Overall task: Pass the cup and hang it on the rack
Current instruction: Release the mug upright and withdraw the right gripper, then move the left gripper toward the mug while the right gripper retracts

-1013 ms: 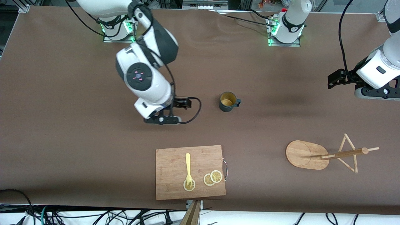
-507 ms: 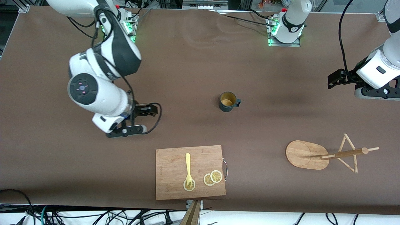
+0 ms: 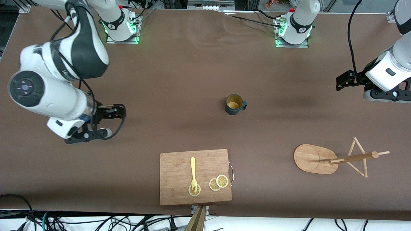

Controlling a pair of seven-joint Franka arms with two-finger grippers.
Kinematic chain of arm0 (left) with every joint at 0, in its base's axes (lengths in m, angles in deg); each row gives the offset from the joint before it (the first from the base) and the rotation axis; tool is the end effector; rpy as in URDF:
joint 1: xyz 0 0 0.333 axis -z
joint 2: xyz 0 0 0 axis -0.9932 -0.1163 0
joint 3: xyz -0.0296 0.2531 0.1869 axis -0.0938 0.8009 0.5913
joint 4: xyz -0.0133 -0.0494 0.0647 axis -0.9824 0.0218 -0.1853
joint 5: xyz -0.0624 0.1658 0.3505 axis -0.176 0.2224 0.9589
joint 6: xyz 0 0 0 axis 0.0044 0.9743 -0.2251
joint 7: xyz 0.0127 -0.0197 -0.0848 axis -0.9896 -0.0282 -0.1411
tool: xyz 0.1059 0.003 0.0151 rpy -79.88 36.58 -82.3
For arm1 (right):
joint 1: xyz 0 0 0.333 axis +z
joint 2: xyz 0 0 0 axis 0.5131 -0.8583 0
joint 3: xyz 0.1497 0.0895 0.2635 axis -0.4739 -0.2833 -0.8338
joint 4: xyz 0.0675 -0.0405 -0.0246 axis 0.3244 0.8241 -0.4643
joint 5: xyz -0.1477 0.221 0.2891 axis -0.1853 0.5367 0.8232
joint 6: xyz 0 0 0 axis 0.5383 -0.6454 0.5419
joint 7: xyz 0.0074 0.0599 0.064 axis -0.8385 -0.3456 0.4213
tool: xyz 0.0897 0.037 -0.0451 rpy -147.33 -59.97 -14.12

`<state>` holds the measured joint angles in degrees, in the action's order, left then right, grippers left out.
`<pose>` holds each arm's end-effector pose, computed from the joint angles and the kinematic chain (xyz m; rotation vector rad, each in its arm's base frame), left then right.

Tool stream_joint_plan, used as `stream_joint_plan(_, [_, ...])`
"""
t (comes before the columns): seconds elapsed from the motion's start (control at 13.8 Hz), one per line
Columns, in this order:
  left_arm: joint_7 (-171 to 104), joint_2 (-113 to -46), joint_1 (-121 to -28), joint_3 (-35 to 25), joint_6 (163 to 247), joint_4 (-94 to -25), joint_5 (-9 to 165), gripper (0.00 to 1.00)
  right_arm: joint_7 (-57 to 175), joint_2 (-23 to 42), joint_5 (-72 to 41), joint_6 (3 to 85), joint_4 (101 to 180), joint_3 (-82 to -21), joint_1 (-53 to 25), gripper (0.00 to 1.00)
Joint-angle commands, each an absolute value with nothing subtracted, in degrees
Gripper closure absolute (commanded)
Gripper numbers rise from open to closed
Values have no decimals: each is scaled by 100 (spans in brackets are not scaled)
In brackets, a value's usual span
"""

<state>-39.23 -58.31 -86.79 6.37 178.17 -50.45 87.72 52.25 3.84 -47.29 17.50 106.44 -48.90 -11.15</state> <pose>0.5741 -0.0299 0.5729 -3.1248 0.0787 0.1447 0.6725 0.1711 0.5045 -3.1182 -0.2815 0.1512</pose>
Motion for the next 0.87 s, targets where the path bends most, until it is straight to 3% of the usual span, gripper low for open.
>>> stream_joint_plan(0.0, [-3730, -5937, -8710, 608, 17612, -4891, 8445, 0, 5314, 704, -4792, 1661, 10771, -4890, -1346, 0])
stream_joint_plan(0.43, [-3466, -6473, -8334, 476, 17883, -4830, 8443, 0, 5341, 1697, -4984, 1609, 11675, -5022, -2251, 0])
stream_joint_plan(0.8, [-3317, -7105, -7674, 476, 18172, -4856, 8383, 0, 5332, 2313, -5257, 1617, 11861, -5022, -2814, 0])
